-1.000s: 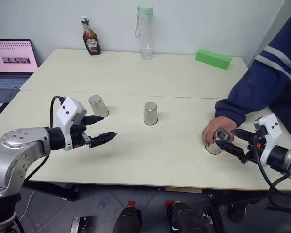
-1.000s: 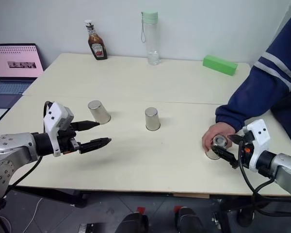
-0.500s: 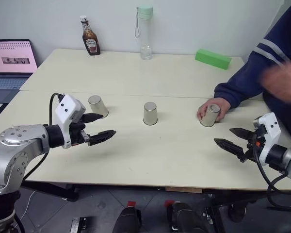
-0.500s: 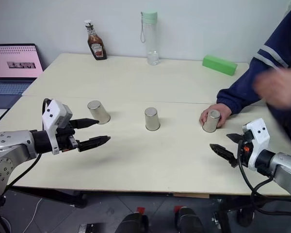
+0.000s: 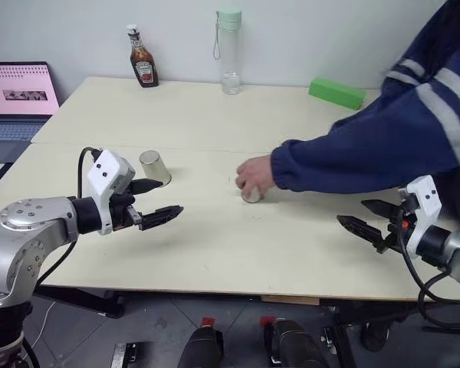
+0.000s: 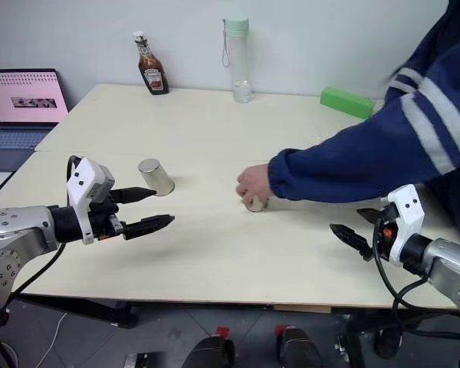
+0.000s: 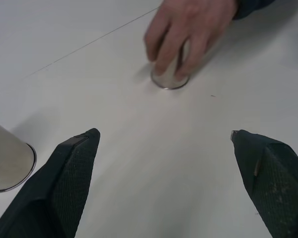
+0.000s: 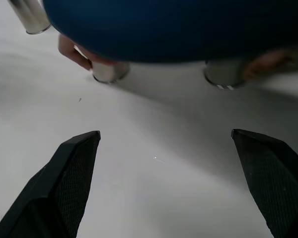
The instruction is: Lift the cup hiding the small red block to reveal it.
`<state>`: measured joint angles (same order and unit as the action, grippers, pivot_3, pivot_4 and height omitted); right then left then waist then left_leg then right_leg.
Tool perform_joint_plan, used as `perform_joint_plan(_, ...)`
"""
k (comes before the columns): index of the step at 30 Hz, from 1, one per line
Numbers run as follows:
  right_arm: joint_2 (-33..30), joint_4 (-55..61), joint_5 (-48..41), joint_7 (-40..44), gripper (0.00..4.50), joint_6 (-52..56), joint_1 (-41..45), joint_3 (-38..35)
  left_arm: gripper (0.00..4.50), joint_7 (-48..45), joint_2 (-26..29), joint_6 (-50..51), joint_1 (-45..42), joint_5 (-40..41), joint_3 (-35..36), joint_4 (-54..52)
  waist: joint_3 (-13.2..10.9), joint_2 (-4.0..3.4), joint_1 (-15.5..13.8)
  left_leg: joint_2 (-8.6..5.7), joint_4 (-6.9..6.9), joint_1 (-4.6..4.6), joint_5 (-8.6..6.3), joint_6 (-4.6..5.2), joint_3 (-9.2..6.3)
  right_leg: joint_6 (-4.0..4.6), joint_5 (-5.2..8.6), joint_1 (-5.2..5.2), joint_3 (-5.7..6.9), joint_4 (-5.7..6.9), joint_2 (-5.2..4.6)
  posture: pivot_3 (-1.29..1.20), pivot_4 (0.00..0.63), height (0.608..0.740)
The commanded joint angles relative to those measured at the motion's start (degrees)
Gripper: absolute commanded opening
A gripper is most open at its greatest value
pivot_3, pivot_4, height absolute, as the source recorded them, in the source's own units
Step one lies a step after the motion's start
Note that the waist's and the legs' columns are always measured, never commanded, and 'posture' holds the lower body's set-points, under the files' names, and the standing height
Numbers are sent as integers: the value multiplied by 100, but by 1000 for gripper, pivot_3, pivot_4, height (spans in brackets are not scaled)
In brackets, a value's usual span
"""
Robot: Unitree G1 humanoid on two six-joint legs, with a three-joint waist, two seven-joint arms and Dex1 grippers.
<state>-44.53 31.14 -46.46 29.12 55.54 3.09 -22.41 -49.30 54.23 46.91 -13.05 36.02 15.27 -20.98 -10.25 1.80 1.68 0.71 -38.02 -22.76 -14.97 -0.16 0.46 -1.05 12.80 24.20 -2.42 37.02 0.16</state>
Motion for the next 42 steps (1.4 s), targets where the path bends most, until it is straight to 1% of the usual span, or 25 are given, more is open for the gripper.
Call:
perform_joint_plan(1,-66,83,-12,46,4484,-85,-16,-122,4500,-6,56,-111,-50,-35,49,-87,0,0,0,0,0,0,0,0,-1,0,0,0,0,0,0,0,150,740)
perform_joint_plan(5,-14,72,24,-3,4484,-101,14,-50,4500,24,22,-105,-46,-33,54,-105,0,0,0,0,0,-1,0,0,-2,-14,-8,0,0,0,0,0,150,740)
perform_joint_plan(31,0,142,-128,6,4484,-11,-4,-62,4500,1,100,-77,44,-24,158,-150,0,0,0,0,0,0,0,0,-2,-15,-9,0,-1,0,0,0,150,740)
perform_joint_plan(42,-168,105,-247,131,4484,21,23,-153,4500,-11,127,-115,10,-77,142,-64,0,0,0,0,0,0,0,0,-2,-16,-9,0,0,0,0,0,150,740)
